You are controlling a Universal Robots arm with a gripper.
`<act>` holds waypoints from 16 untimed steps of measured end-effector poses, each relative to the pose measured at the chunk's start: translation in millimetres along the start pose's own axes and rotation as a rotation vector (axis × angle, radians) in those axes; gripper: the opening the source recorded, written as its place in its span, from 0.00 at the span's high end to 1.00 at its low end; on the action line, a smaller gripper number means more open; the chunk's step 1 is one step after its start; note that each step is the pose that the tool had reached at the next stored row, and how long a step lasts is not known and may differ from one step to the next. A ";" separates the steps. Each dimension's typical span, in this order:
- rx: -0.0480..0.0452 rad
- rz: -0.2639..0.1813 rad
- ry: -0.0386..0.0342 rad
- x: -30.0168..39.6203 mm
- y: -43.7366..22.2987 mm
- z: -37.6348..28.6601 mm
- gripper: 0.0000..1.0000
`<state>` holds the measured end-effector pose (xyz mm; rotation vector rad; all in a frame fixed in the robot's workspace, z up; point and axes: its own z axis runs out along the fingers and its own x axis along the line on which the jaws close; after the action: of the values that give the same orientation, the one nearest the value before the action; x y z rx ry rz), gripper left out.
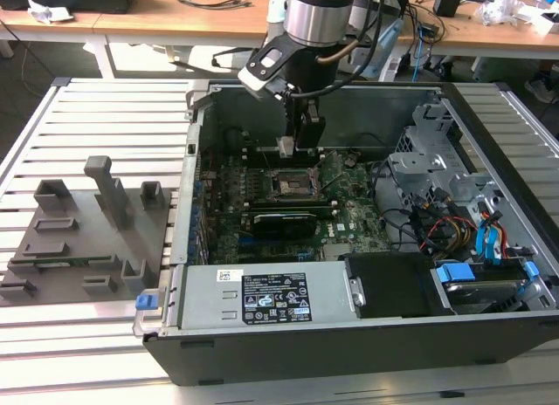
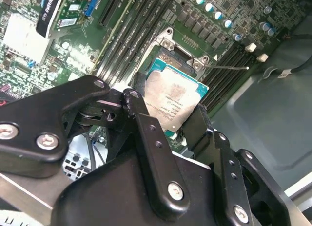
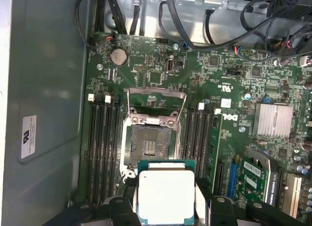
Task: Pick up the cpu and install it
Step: 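Place the cpu into insertion slot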
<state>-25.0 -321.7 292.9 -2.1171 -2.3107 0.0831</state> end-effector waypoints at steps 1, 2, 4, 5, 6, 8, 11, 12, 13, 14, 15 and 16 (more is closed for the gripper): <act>0.0000 0.000 0.0000 0.3 0.1 2.6 0.45; 0.0000 0.000 0.0000 0.4 0.2 4.6 0.45; 0.0000 0.000 -0.0001 0.4 0.7 6.6 0.45; 0.0001 0.001 -0.0001 0.4 1.1 7.0 0.45; 0.0003 0.007 0.0001 0.3 2.0 7.5 0.45; 0.0009 0.022 -0.0004 0.2 4.1 8.3 0.45; 0.0012 0.022 -0.0002 0.0 7.5 10.7 0.45; 0.0013 0.022 -0.0003 0.1 8.0 11.3 0.45; 0.0014 0.022 -0.0003 0.1 8.3 11.9 0.45; 0.0014 0.022 -0.0003 0.1 8.6 12.6 0.45; 0.0015 0.022 -0.0003 0.1 8.6 13.1 0.45; 0.0015 0.022 -0.0003 0.1 8.8 13.5 0.45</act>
<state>-16.8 -321.3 279.0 -2.1423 -2.2871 0.0853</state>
